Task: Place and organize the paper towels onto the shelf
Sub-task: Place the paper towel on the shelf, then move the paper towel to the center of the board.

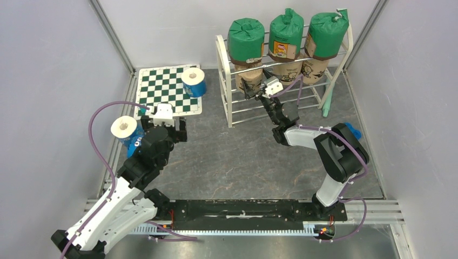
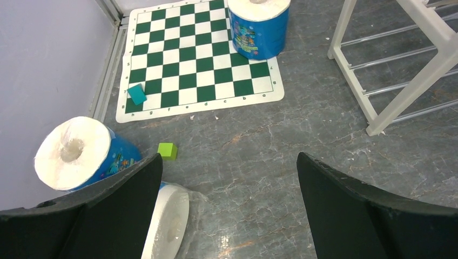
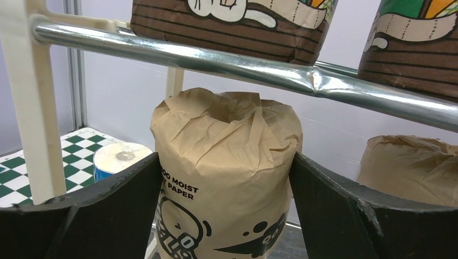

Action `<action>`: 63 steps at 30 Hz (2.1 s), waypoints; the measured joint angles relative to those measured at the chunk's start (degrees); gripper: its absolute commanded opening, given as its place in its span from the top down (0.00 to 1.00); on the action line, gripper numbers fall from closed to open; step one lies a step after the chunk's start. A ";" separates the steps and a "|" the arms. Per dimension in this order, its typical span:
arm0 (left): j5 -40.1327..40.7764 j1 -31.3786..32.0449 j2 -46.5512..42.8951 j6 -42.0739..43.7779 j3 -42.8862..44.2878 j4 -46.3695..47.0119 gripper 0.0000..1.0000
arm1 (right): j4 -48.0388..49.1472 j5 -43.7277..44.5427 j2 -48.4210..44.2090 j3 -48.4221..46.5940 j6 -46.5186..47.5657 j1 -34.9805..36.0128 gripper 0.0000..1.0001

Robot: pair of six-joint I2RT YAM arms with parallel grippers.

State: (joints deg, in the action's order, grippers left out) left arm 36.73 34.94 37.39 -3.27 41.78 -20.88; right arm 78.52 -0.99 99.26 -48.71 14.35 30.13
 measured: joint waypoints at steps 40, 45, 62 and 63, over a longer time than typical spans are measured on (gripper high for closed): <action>-1.90 -1.42 0.02 -0.55 0.00 0.02 0.00 | 2.75 -1.53 -17.14 19.96 -5.81 0.11 0.03; -2.54 -1.86 0.02 -0.72 0.00 0.02 0.00 | 0.50 -5.97 -28.83 29.46 -7.54 1.33 0.02; -4.15 -5.09 3.63 -1.97 0.00 -0.04 0.00 | -51.41 8.31 -71.89 42.91 -23.87 2.01 0.02; -4.31 -5.38 3.85 -2.05 0.00 -0.04 0.00 | -51.89 9.94 -74.34 44.61 -24.96 2.01 0.02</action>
State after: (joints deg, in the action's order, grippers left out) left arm 32.42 29.56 41.23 -5.32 41.78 -20.93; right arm 26.63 8.95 24.93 -4.10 -10.61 32.14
